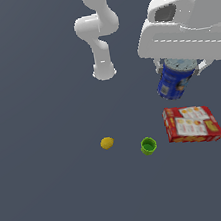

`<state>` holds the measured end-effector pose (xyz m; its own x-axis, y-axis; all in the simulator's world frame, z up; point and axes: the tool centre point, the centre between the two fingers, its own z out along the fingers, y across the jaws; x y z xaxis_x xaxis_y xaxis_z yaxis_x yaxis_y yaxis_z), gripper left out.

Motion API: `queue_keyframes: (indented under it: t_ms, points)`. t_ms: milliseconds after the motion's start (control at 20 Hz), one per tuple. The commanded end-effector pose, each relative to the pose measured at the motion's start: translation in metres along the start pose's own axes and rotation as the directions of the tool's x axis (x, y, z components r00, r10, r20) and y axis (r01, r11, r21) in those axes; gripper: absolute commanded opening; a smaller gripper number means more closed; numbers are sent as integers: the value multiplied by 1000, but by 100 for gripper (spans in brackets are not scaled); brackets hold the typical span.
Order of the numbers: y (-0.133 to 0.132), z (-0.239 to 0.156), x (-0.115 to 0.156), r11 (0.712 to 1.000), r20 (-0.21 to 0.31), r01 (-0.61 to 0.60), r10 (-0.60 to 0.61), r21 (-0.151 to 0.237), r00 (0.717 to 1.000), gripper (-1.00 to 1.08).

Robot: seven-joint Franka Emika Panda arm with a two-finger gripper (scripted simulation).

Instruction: Pick up a designated object from a clutter of objects.

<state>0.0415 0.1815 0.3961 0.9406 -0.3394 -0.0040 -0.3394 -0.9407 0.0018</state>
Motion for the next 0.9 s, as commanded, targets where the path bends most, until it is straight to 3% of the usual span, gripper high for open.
queue_keyframes:
  t_ms: [0,850]
  points:
    - [-2,-14,8,1000,-3,0,0,2,1000,-100]
    - [-7,-45,30,1000,-4,0,0,2,1000,-100]
